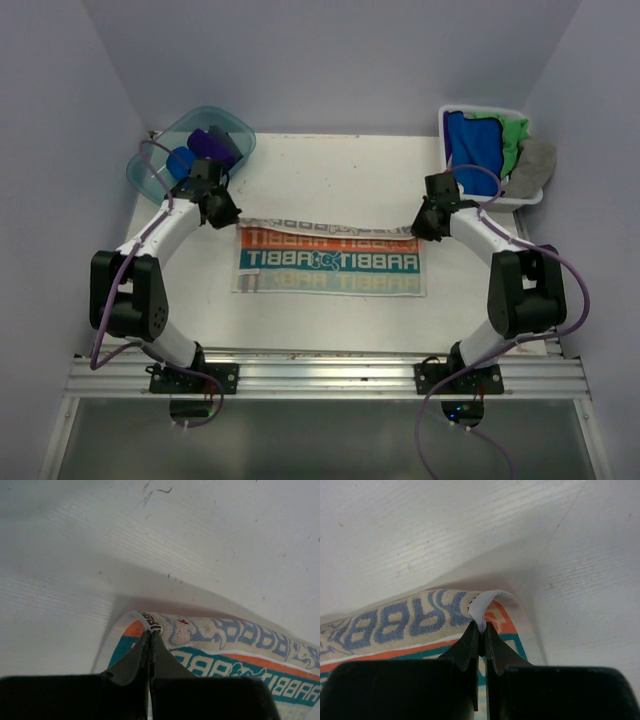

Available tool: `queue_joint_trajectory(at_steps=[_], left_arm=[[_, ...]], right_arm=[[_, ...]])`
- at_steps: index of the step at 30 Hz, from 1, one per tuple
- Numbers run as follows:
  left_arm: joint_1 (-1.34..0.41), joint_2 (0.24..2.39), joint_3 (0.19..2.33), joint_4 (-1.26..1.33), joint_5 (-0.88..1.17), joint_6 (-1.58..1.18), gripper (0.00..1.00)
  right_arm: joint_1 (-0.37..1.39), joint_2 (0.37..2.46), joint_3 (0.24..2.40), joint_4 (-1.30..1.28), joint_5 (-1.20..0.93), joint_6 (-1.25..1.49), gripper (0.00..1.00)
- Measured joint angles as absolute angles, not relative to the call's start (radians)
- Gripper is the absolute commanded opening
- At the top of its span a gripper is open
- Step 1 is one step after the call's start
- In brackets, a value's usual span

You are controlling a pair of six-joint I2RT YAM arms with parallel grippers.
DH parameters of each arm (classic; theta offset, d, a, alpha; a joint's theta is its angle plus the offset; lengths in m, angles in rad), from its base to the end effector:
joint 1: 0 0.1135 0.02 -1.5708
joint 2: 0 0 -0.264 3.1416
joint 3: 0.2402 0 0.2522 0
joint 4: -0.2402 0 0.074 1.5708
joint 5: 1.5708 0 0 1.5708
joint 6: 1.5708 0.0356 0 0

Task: Roll the towels
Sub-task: Fold the towel

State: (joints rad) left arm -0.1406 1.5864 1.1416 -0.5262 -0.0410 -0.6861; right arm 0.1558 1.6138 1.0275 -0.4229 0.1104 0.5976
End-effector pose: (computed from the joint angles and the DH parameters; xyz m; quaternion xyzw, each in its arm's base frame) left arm 0.3298 -0.0452 0.2358 -0.2631 0.9182 -0.1007 0.2784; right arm 0.3235 0.0468 0.1991 0.2251 0.9327 0.0525 0.2768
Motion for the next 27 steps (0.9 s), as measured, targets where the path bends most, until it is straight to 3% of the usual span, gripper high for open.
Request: queue_joint_trajectory(at_steps=[7,27], left_arm=[[-0.105,1.589,1.141,-0.513,0.007,-0.666,0.00],[-0.105,1.309,0.786,-0.564,0.060,-0.624,0.00]], right_arm=[[0.156,1.596,1.013,-0.402,0.112,0.591,0.00],[0.156,1.041,0.607,-0.548,0.004,0.603,0.00]])
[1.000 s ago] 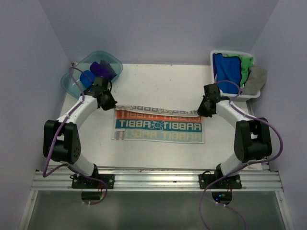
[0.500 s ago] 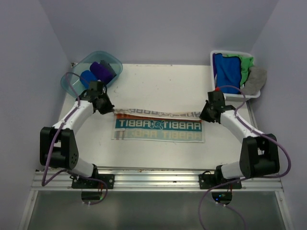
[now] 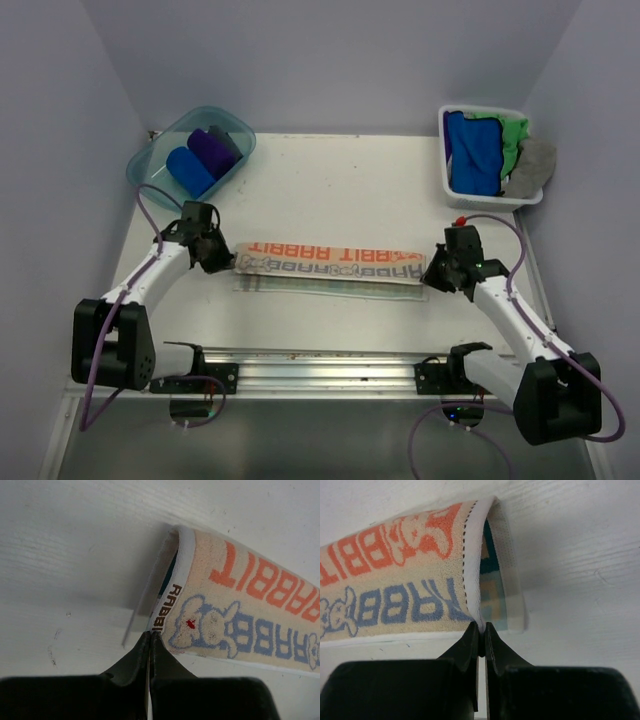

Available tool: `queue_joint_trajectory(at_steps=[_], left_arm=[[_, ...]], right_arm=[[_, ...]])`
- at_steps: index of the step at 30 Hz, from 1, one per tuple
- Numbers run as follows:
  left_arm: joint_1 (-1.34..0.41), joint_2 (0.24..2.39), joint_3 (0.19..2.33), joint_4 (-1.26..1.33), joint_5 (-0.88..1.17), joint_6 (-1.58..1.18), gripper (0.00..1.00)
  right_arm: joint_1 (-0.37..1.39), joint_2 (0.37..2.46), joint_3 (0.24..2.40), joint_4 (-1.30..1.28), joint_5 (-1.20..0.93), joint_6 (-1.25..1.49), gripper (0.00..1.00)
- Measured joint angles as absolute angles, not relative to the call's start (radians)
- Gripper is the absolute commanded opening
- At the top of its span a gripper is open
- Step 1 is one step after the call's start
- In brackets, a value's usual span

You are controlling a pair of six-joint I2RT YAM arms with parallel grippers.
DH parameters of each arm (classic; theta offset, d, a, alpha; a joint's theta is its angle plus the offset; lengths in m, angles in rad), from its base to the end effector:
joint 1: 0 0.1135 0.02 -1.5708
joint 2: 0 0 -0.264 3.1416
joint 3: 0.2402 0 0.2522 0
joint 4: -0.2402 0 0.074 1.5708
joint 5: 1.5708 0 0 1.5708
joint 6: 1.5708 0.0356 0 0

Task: Roll the towels
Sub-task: Fold the towel

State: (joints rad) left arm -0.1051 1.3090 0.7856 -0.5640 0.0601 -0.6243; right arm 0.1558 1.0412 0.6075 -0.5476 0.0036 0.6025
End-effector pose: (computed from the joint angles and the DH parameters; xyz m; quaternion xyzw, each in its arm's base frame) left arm 0.2432 -0.0278 0.2010 -0.2422 0.9398 -0.1126 0.2131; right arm 0.1927 0.0301 0.2017 0.2125 0.9330 0.1059 0.2705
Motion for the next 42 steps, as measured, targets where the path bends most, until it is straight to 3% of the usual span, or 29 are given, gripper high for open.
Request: queue_joint_trajectory(at_steps=[21,22,24,25,26,28,29,31,36,42], left_arm=[[-0.105,1.295,0.704,-0.553,0.066,-0.627,0.00],[-0.105,1.299,0.704,-0.551,0.066,-0.627,0.00],[-0.105,1.309,0.704,-0.549,0.067,-0.627,0.09],[-0.105,1.316,0.704,-0.548,0.067,-0.626,0.16],[-0.105,1.321,0.704,-0.550,0.067,-0.624,0.31],[-0.105,1.327,0.704,-0.555,0.067,-0.624,0.44],[-0.105,1.328,0.705,-0.562,0.067,-0.621,0.52],[-0.105,1.327,0.714,-0.576,0.067,-0.619,0.53],[-0.105,1.316,0.785,-0.606,0.062,-0.616,0.52],[-0.169,1.303,0.855,-0.595,0.029,-0.620,0.49]], right_arm=[[0.156,1.034,0.525,-0.553,-0.020,0.614,0.00],[0.156,1.039,0.523,-0.548,-0.020,0.614,0.06],[0.156,1.050,0.520,-0.542,-0.022,0.617,0.18],[0.156,1.054,0.519,-0.540,-0.022,0.620,0.32],[0.156,1.056,0.518,-0.538,-0.021,0.624,0.38],[0.156,1.058,0.517,-0.538,-0.018,0.621,0.50],[0.156,1.057,0.517,-0.538,-0.015,0.622,0.50],[0.156,1.051,0.522,-0.550,0.000,0.618,0.51],[0.156,1.029,0.580,-0.576,0.067,0.609,0.45],[0.156,1.108,0.677,-0.529,0.076,0.601,0.18]])
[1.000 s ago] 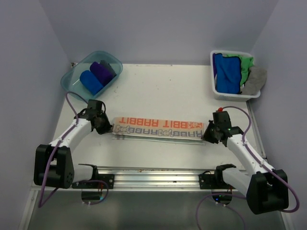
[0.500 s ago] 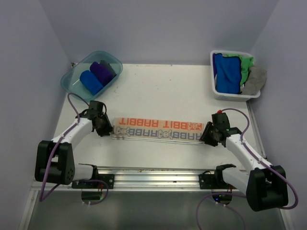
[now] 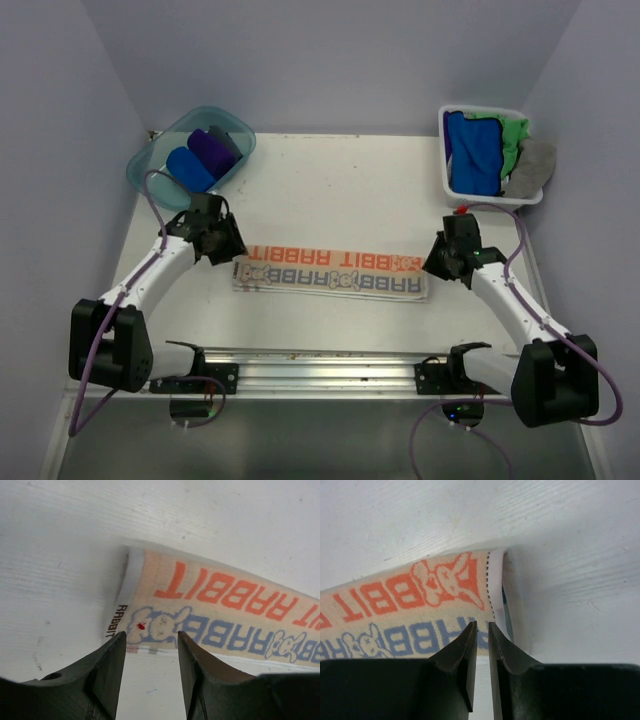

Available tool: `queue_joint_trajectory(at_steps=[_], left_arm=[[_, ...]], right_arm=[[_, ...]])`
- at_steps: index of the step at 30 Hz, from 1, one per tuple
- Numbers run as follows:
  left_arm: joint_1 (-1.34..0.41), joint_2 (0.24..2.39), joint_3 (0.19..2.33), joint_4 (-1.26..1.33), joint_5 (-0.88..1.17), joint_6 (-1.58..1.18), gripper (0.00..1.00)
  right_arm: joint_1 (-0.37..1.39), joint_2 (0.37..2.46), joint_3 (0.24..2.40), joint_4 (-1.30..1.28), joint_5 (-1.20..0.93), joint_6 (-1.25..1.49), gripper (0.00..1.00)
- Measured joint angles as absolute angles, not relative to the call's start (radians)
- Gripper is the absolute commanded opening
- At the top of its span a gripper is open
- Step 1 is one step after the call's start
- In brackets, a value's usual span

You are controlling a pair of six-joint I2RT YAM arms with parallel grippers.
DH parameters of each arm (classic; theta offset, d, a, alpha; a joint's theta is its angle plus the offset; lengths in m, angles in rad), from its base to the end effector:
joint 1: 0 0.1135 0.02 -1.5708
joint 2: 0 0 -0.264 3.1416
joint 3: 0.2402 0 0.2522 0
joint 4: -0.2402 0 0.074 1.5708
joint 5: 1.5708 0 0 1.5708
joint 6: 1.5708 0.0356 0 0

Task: Roll the towels
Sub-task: Fold the towel

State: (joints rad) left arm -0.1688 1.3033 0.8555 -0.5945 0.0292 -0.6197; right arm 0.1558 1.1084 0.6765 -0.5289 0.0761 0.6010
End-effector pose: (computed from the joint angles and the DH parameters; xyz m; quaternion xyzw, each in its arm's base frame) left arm 0.2485 -0.0434 0.2215 -0.2120 0.9416 -0.1133 0.2357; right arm 0.2104 0.0303 0.2120 0.2216 0.9271 0.0771 0.2923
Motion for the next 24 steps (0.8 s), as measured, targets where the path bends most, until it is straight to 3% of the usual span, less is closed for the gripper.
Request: queue_joint_trajectory(at_steps=[3,17,18,22,24], left_arm=[[-0.238,1.323,0.885,-0.573,0.028,-0.627,0.47],[-0.289,1.702,0.983,-0.407,0.039,-0.627,0.43],[-0.286,1.704,0.989,-0.402,0.039,-0.627,0.43],[-0.277,1.712,0.993,-0.382,0.038,-0.627,0.42],[-0.276,1.711,0.993,-0.382,0.038,-0.627,0.43]], right_arm=[[0.156,1.171,0.696,-0.496,0.052,0.601,0.07],[0.155,1.539,0.804,-0.400,0.068,0.572,0.06],[0.155,1.542,0.813,-0.390,0.070,0.570,0.08],[0.155,1.534,0.816,-0.387,0.070,0.561,0.38],[0.156,1.481,0.802,-0.404,0.086,0.548,0.44]])
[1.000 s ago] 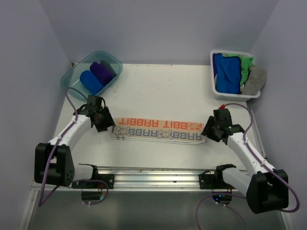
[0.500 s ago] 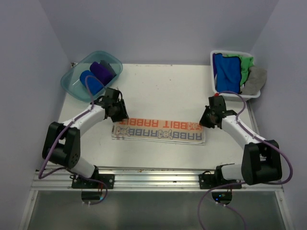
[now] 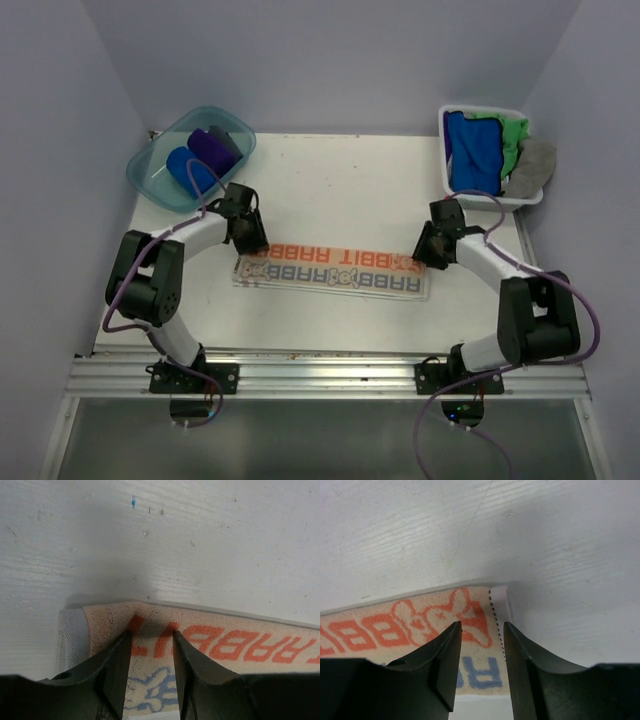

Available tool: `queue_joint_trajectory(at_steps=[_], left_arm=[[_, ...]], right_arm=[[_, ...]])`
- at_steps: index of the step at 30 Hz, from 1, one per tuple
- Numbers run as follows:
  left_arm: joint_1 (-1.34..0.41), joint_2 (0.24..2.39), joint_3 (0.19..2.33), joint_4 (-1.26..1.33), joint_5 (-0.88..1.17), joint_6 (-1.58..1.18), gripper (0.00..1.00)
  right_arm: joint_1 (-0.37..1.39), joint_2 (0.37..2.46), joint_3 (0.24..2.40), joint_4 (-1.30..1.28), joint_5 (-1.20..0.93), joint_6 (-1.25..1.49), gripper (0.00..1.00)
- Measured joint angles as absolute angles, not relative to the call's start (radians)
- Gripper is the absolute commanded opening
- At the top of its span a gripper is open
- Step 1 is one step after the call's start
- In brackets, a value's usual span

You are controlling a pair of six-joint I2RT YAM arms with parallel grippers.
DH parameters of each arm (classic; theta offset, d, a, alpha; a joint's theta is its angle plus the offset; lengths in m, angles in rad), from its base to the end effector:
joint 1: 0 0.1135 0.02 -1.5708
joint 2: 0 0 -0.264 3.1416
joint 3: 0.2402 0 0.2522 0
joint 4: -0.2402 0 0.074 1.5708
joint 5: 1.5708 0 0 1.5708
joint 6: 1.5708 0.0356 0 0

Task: Roll the towels
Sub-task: Fold the towel

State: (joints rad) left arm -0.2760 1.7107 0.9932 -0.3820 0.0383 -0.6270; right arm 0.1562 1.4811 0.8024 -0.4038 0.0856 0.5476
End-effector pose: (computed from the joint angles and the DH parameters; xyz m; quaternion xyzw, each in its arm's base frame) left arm 0.3177 -0.0914 0.1614 -0.1653 0.9580 -0.1186 0.2019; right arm 0.2732 0.0399 0.1727 0.1987 0.9489 0.0443 0.2410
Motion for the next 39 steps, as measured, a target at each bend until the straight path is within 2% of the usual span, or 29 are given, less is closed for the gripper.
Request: queue_joint_trajectory(at_steps=[2,6,15,18,19,20,22,27,32,39], left_arm=[[-0.275,1.703,0.993,-0.385,0.038,-0.627,0.43],[-0.274,1.661,0.995,-0.398,0.031,-0.626,0.44],[-0.198,1.597,0.975,-0.429,0.006,-0.607,0.43],[-0.163,1.595,0.933,-0.429,-0.002,-0.607,0.42],[-0.159,1.595,0.917,-0.428,-0.004,-0.607,0.41],[-0.158,1.595,0.901,-0.425,-0.002,-0.608,0.40],[-0.160,1.598,0.871,-0.419,0.011,-0.609,0.39],[-0.187,1.602,0.858,-0.371,0.029,-0.619,0.38],[-0.293,1.622,0.859,-0.307,0.055,-0.648,0.37],[-0.430,1.654,0.890,-0.289,0.092,-0.680,0.37]], right_arm=[[0.155,1.409,0.785,-0.422,0.110,0.538,0.48],[0.155,1.319,0.757,-0.440,0.133,0.531,0.47],[0.154,1.385,0.673,-0.420,0.091,0.530,0.40],[0.150,1.389,0.674,-0.417,0.086,0.528,0.25],[0.149,1.393,0.675,-0.417,0.087,0.529,0.15],[0.149,1.396,0.677,-0.416,0.086,0.530,0.09],[0.149,1.400,0.680,-0.413,0.084,0.533,0.00],[0.150,1.365,0.680,-0.438,0.120,0.534,0.00],[0.163,1.231,0.707,-0.521,0.199,0.522,0.00],[0.346,1.176,0.931,-0.617,0.301,0.505,0.00]])
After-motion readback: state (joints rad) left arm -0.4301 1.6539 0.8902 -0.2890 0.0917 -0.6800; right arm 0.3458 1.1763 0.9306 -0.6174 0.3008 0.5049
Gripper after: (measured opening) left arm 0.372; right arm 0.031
